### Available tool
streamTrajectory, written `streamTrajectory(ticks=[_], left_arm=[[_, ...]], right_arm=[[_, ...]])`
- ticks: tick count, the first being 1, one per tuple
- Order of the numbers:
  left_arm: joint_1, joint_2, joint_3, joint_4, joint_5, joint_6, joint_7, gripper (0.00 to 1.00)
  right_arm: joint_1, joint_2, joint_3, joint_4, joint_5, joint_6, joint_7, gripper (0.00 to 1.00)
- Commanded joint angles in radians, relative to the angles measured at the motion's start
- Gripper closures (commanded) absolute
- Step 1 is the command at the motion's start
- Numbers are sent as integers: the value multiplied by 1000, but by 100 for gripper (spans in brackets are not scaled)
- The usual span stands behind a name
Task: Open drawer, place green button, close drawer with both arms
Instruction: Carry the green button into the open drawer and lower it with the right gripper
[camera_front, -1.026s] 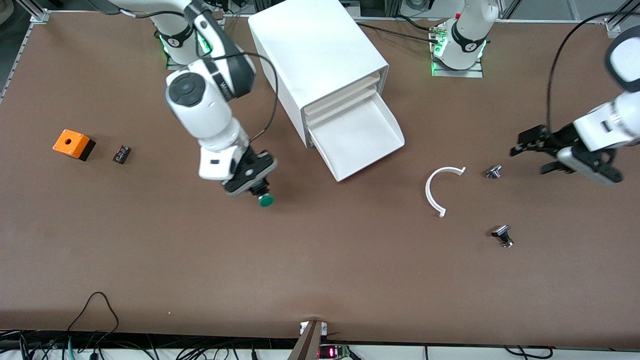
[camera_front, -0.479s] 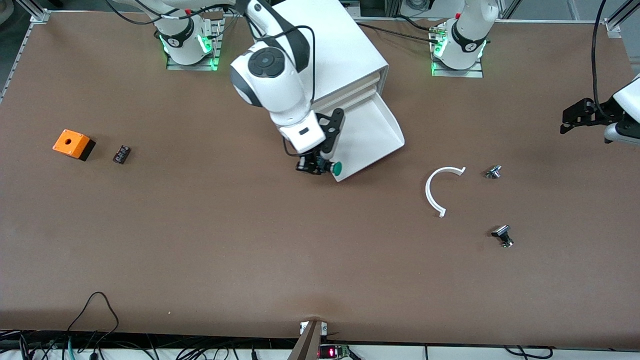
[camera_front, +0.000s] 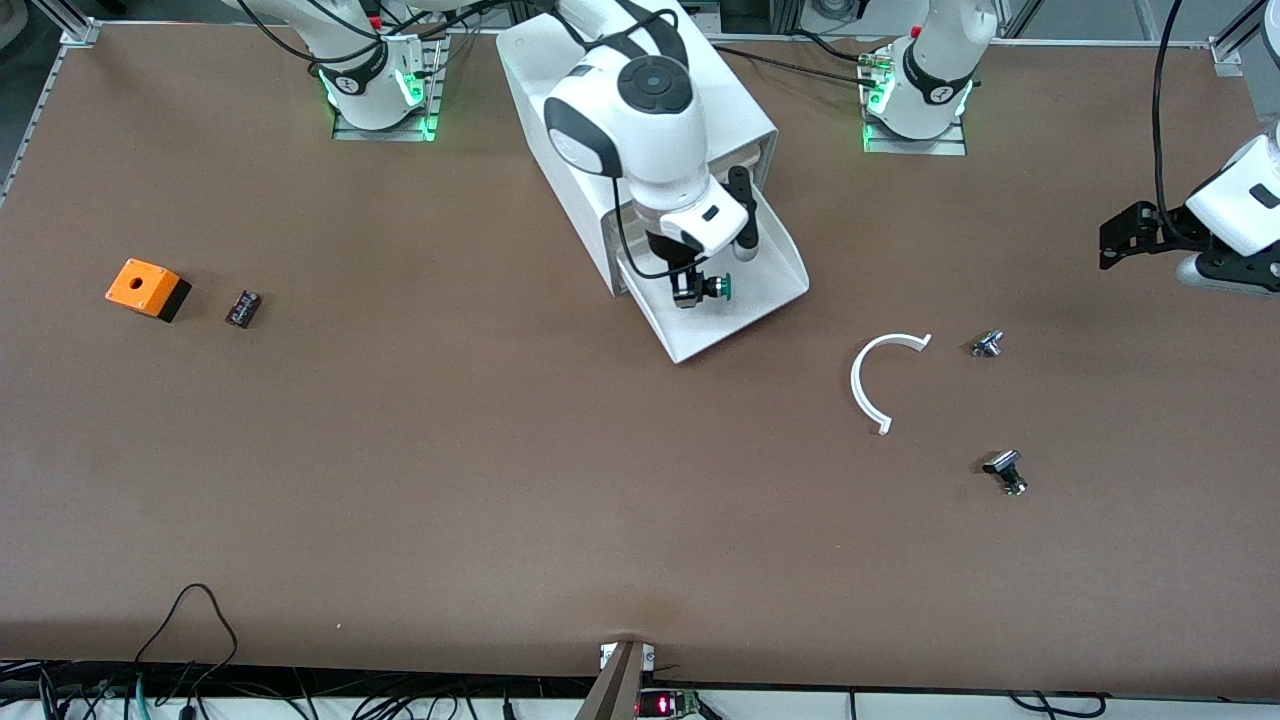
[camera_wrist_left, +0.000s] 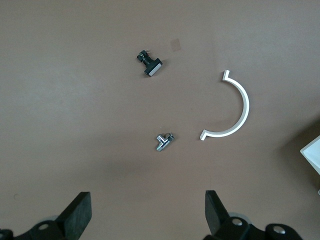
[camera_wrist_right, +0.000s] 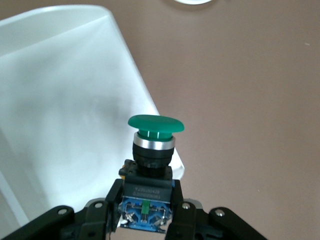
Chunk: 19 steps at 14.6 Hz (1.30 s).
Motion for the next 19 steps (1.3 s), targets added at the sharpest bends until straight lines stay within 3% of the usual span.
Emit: streamTrajectory(ticks=[1,7,18,19], left_arm=[[-7,3,0,30,30,-24,-14,0],[-9,8,0,44,30,-24,-14,0],[-12,18,0,49,31,-21,-2,0],[-12,21,0,49,31,-18,0,0]], right_arm=[[33,82,-8,62,-30,-30,-81,84],[87,146,-8,62,-111,-29,-81,84],[112,217,-10,62,-139,3,10,76],[116,217,-10,62,-139,3,42,56]])
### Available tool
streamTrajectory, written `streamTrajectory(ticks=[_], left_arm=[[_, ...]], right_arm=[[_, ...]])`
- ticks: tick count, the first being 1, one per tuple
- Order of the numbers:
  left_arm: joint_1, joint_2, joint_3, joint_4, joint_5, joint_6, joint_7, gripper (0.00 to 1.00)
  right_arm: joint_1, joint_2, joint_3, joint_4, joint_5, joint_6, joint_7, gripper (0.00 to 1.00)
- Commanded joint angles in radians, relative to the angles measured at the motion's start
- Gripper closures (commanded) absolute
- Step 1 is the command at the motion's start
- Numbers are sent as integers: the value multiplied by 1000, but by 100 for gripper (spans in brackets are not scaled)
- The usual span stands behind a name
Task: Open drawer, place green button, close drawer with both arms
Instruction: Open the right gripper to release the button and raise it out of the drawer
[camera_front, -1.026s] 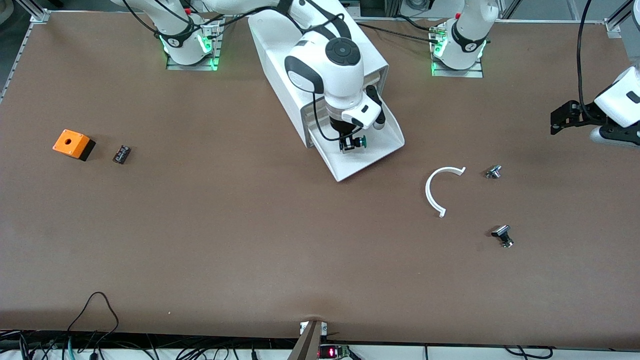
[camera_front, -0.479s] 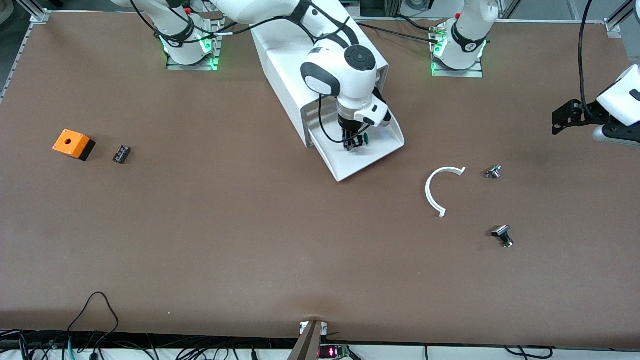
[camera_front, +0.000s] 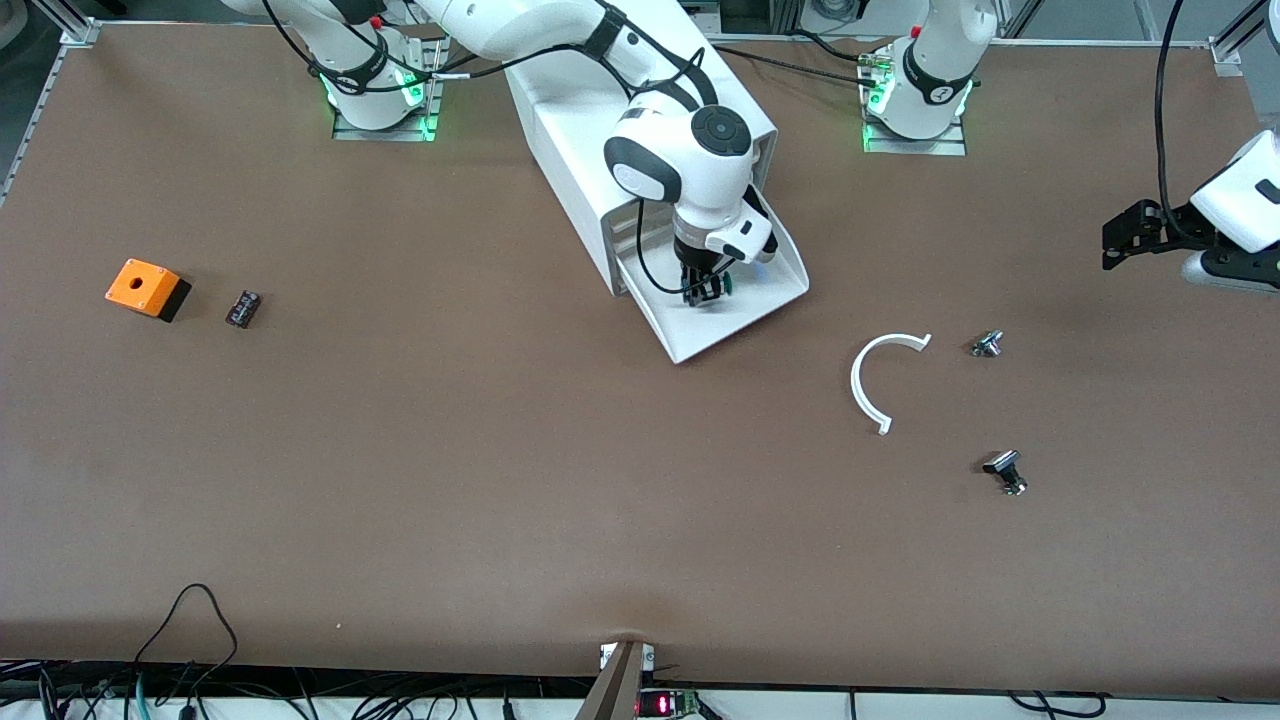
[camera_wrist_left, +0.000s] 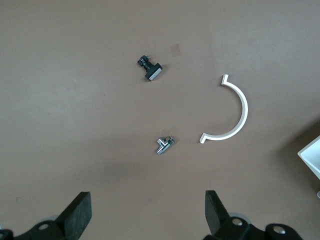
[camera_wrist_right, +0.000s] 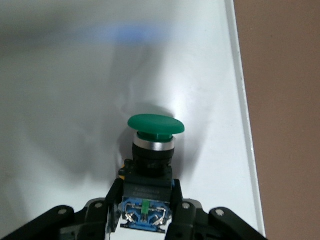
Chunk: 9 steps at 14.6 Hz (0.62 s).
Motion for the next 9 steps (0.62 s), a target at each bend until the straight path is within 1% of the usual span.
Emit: streamTrajectory(ticks=[1,2,6,8,9], left_arm=[[-7,26,1,31,30,-15,3,0],[-7,37,1,31,30,-9,3,0],[-10,40,-5,54,24,-10,4,0],[-19,47,-3,43,21,-12,4,0],[-20,72,-3,34,19,-12,3,0]], right_arm=[[24,31,-2,30,-25,4,92,21],[24,25,-4,31,-29,-1,103,0],[15,-8,-8,74,-30,-9,105,0],[1,-27,-13,89,-24,-9,105,0],[-10,-44,-13,96,-18,-10,108,0]])
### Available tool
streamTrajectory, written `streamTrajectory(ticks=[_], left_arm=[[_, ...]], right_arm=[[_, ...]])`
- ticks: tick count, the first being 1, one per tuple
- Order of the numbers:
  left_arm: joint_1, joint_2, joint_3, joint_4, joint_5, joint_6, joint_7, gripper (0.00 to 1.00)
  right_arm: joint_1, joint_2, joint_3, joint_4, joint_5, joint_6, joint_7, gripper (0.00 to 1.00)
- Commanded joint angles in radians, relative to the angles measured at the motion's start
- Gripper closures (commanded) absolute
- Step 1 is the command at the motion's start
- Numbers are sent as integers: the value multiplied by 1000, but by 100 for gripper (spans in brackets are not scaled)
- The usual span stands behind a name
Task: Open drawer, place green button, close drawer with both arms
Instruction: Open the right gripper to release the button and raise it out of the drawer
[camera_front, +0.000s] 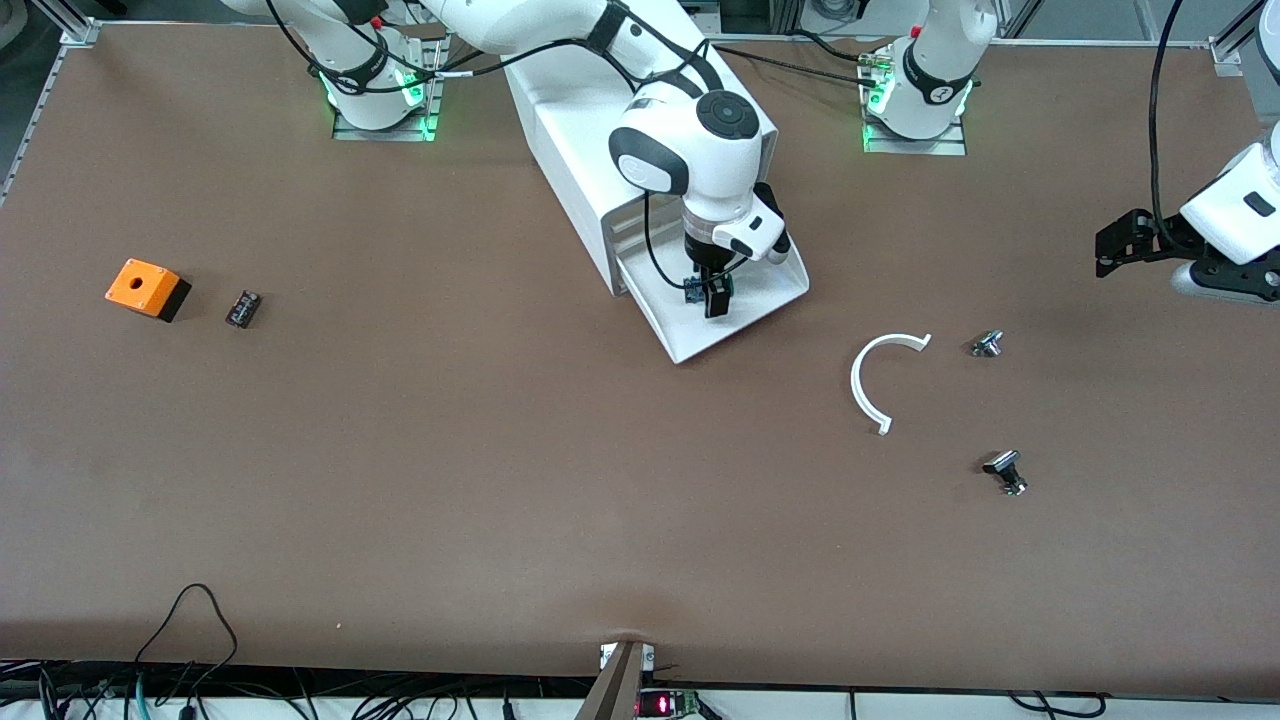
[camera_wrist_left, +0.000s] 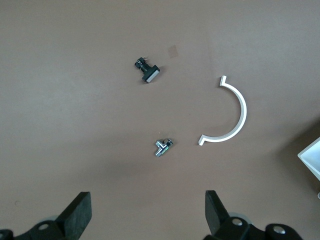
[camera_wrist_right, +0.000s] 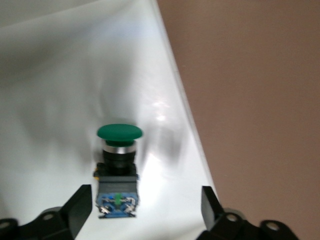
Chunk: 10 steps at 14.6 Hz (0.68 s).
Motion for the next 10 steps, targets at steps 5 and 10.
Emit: streamTrajectory(ticks=[5,10], left_arm=[[-7,96,-1,8,-21,-23,1,0],[-10,149,-48,-1,-176,-21,-285,0]], right_arm=[[-159,-138,2,9,184,-20,30,0],[-267,-167,2,5,303,-18,38,0]])
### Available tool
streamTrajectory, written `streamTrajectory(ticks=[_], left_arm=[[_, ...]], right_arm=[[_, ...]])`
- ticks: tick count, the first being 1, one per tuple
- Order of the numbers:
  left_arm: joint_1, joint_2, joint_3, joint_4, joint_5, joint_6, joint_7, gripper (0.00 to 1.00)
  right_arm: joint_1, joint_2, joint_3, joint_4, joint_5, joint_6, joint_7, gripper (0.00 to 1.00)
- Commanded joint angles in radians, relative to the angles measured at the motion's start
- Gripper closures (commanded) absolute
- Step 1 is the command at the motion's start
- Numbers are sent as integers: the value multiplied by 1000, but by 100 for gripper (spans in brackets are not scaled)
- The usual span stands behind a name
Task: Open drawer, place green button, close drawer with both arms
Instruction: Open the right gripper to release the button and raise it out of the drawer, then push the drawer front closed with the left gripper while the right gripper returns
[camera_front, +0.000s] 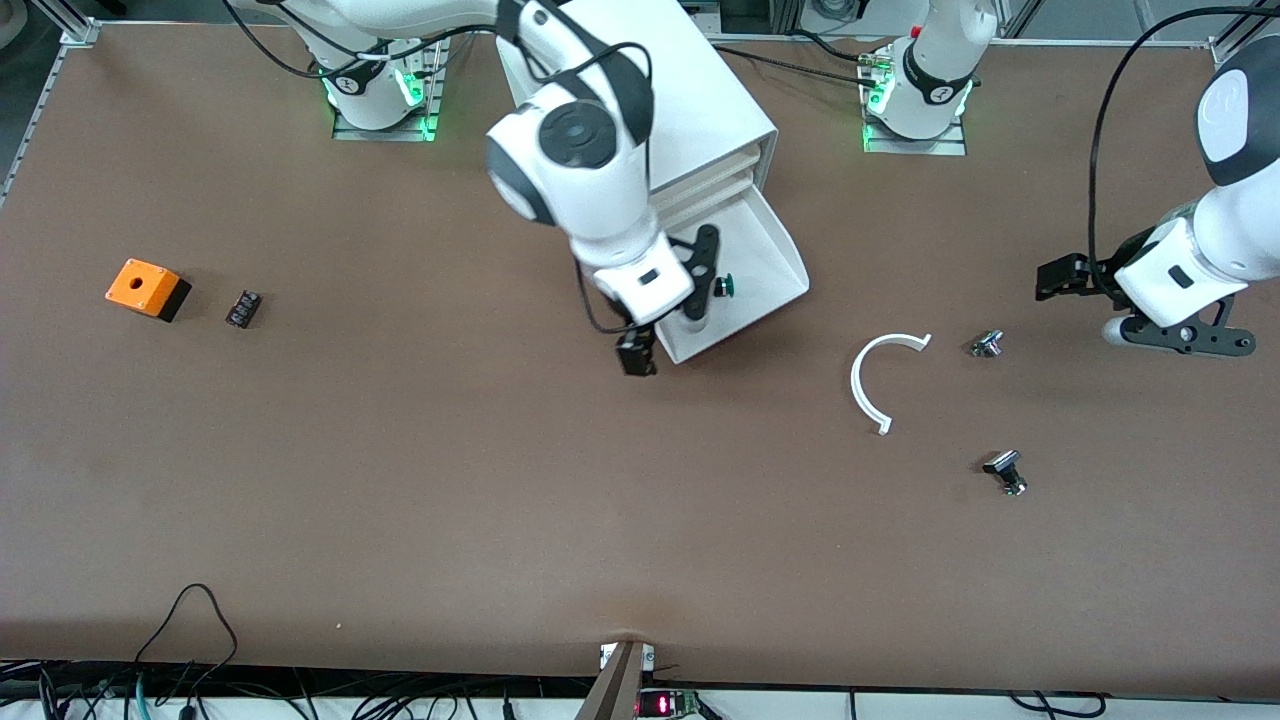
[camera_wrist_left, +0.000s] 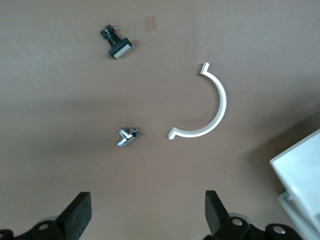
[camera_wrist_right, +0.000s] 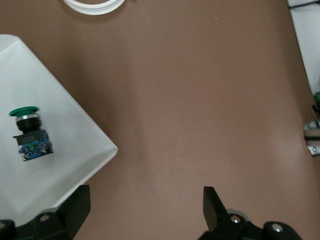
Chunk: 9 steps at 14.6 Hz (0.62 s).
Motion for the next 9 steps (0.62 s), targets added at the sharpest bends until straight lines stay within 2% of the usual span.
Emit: streamTrajectory(ticks=[1,3,5,9], left_arm=[[-7,46,-66,5,-46,14,-208,0],[-17,62,-133,-29,-45,80,-369,0],[-26,97,-193,-59,-45,153,-539,0],[-41,119,-279,-245,-45,477,-733,0]], right_arm=[[-29,-22,10,-21,54,-8,42,0],[-37,-50,-18,-79,93,-8,127,0],[-38,-100,-35,-170,97,-10,216,0],[-41,-187,-170,-274,103,-118,300,0]])
